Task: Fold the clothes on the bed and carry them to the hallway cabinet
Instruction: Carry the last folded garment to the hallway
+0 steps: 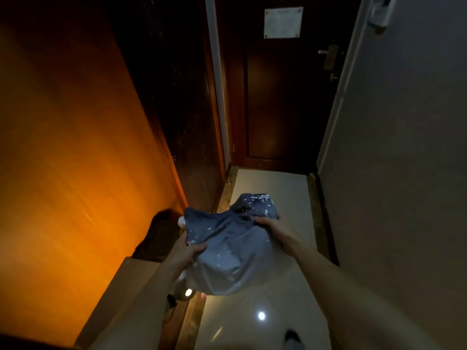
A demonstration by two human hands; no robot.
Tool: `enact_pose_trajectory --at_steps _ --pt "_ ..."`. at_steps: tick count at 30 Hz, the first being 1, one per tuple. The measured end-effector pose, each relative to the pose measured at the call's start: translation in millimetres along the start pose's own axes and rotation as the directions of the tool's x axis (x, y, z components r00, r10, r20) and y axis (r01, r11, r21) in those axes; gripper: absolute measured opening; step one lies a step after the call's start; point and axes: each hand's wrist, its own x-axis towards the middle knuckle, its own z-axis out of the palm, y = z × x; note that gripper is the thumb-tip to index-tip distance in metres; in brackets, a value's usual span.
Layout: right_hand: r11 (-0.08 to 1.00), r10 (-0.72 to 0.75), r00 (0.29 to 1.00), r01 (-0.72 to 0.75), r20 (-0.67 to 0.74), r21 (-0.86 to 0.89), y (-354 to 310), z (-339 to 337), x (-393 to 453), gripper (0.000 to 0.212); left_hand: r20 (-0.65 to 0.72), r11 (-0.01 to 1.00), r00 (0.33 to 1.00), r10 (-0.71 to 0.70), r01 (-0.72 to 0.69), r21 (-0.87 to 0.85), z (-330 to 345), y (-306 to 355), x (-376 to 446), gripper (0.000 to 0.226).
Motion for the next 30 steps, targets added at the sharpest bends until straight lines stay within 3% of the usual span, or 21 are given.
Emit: enact_pose_trajectory --at_steps 7,10,14,17,21,24,30 --pt "0.992 0.046 0.987 -0.027 0.155 -0.124 -50.5 7.4 128.9 0.034 -0.203 0.996 0.979 0.006 -0.025 -0.089 6.8 19.4 81.7 0.081" --pt "0.979 0.090 0.963 -0.039 0.255 -0.198 -69.5 20.6 178.2 0.041 -0.287 0.988 0.958 0.003 -0.047 -0.148 7.3 23.6 101.6 0.081" --pt "0.959 0.127 0.920 -0.019 0.370 -0.281 -82.1 54.2 232.9 0.050 -0.412 0.977 0.911 0.006 -0.092 -0.190 1.7 28.9 116.0 0.066" --pt "0.941 0.169 0.880 -0.010 0.444 -0.339 -82.0 88.5 263.8 0.038 -0.485 0.969 0.875 0.008 -0.126 -0.211 -8.9 35.6 122.9 0.048" --pt "0.903 0.238 0.814 0.015 0.530 -0.428 -74.1 141.4 301.8 0.023 -0.580 0.958 0.814 -0.009 -0.160 -0.239 -42.2 17.7 135.5 0.057" --pt "0.882 0.260 0.769 0.057 0.583 -0.468 -60.7 182.1 331.7 0.027 -0.632 0.957 0.775 -0.025 -0.164 -0.239 -66.2 8.4 148.8 0.053" --pt "0.843 0.316 0.704 0.100 0.637 -0.528 -40.8 256.5 386.6 0.032 -0.707 0.932 0.694 -0.136 -0.152 -0.329 -110.6 -5.0 180.6 0.074"
